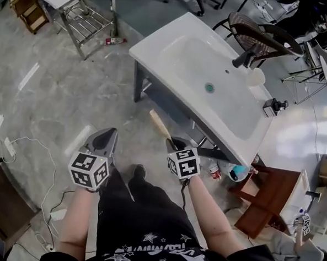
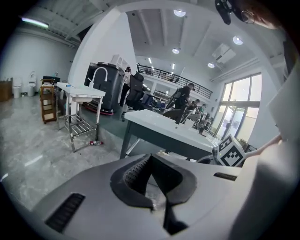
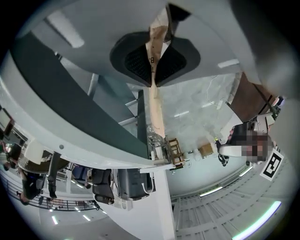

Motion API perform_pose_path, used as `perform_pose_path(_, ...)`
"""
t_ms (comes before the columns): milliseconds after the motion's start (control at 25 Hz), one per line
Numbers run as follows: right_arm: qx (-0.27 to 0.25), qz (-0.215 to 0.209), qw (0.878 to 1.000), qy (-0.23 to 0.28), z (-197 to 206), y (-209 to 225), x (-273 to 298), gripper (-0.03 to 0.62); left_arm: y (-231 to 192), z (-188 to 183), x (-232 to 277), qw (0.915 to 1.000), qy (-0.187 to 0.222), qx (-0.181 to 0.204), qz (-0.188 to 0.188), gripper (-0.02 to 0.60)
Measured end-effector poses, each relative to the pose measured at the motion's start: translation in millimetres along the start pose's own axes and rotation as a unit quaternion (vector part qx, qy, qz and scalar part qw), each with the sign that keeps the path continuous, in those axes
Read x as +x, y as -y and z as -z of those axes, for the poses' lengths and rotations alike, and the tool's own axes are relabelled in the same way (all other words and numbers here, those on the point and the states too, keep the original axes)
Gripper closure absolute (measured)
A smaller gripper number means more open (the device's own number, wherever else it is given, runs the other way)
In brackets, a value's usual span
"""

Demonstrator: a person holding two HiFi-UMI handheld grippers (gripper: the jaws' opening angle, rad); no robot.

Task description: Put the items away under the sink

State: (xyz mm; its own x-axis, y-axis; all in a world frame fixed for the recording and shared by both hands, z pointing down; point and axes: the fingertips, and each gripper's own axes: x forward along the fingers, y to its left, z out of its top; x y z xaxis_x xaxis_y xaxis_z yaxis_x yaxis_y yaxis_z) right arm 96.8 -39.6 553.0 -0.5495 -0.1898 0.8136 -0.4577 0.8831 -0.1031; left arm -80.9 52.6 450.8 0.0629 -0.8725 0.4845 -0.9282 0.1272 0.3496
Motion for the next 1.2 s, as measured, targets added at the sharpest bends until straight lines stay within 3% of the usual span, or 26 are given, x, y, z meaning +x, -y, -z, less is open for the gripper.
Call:
perform_pose_path(200, 0.031, 0.030, 0.999, -0.005, 7, -2, 60, 0.562, -50, 34, 5, 0.9993, 0.008, -0.032, -0.017, 0.572)
perform_pose_path(440, 0.063, 0.076, 0.995, -0.007, 14, 5, 131, 0.562, -107, 72, 25, 0.9992, 0.001, -0.034, -0.021, 0.572)
perform_pose_path(760, 0.108, 0.153, 0.982, 0.004, 4, 52, 195, 0.562, -174, 96, 88, 0.9996, -0.009, -0.024, -0.008, 0.572)
perform_pose_path(1000, 0.085, 0.230, 0.969, 0.016, -8, 107, 238, 0.561, -202, 110, 136, 0.9994, -0.031, -0.003, 0.014, 0.572)
perform_pose_path(1200, 0.029, 0.298, 0.954, 0.012, -16, 159, 263, 0.562, -204, 117, 175, 0.9983, -0.043, 0.008, 0.038, 0.572)
